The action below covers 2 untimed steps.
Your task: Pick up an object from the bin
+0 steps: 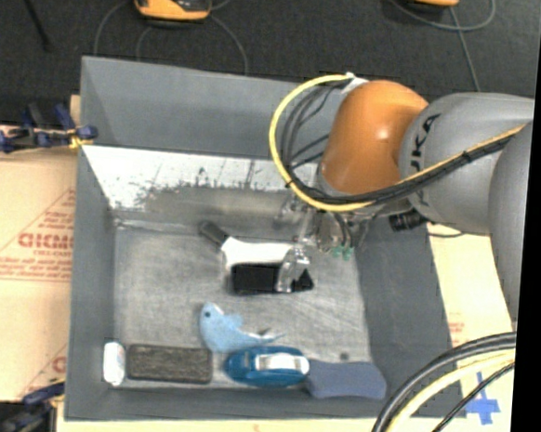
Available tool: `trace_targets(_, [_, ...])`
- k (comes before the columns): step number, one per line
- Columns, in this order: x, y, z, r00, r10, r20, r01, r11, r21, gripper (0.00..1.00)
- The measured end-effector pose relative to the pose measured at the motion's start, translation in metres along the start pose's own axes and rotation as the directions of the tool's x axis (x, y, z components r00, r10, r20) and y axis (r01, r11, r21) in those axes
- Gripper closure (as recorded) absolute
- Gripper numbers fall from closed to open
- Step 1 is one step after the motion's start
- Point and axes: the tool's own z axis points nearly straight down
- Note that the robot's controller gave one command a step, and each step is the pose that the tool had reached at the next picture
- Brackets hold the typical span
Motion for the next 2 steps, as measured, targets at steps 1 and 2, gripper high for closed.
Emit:
trace_targets(1, [-0.003,0.006,0.051,1.0,0.008,0.005,-0.008,1.0,0.0,0.0])
trace_targets(2, [0.005,0.005,0.078,0.999,-0.04,0.011,0.04,0.999,0.001,1.0])
